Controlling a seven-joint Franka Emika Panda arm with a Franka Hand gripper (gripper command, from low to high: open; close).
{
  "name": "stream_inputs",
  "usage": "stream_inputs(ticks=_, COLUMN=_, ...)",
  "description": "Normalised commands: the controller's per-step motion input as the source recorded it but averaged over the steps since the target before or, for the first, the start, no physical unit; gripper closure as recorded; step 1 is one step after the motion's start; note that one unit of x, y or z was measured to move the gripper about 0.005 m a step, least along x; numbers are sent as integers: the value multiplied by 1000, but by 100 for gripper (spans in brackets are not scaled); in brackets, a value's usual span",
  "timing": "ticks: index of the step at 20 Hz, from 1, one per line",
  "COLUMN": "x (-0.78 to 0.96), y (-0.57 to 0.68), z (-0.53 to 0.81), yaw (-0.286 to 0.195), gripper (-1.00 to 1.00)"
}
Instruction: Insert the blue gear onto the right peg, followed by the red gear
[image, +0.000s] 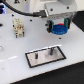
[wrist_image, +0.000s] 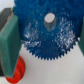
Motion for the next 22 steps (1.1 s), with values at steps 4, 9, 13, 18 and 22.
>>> stream_inputs(ticks=4, x=715, y=-288, z=166, yaw=0, gripper=100)
stream_inputs(ticks=9, x=680, y=-257, z=82, yaw=0, gripper=100)
stream_inputs(ticks=13, x=580, y=-178, z=30, yaw=0, gripper=100)
stream_inputs(ticks=18, x=444, y=-130, z=15, yaw=0, gripper=100)
stream_inputs(ticks=22, x=343, y=-114, z=-5, yaw=0, gripper=100)
